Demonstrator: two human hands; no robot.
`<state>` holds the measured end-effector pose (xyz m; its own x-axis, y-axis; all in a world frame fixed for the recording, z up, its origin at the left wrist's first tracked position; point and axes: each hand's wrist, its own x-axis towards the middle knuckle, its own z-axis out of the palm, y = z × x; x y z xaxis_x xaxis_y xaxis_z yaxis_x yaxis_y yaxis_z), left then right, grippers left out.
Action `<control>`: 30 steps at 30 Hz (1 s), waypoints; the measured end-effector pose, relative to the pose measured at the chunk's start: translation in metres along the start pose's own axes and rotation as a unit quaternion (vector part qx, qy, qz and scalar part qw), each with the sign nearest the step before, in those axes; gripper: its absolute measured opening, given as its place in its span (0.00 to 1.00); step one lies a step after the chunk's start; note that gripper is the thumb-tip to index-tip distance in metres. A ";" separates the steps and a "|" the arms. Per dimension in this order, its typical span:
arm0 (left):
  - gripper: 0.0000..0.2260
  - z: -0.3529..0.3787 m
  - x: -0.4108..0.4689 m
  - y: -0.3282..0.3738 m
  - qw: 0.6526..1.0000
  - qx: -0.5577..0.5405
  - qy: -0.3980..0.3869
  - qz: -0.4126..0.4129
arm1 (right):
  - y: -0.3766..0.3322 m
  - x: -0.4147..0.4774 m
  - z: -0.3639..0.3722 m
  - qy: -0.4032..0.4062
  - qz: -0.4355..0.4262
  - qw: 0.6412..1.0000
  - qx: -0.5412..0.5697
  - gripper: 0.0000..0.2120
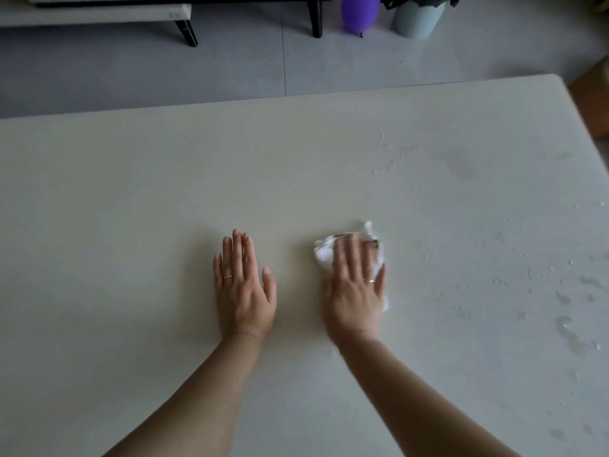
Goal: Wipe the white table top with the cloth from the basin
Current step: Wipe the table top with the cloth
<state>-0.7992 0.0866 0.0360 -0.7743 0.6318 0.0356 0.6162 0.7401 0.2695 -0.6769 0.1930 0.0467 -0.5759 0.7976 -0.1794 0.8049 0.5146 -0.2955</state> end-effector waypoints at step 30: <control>0.28 -0.014 -0.156 -0.023 0.995 0.037 -0.083 0.042 | 0.111 -0.123 -0.019 -0.009 0.018 1.000 -0.012 0.25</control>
<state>-0.6944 -0.0323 0.0375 -0.6892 0.7169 -0.1052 0.6913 0.6940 0.2013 -0.5138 0.1578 0.0542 -0.5490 0.8100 -0.2064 0.8280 0.4934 -0.2664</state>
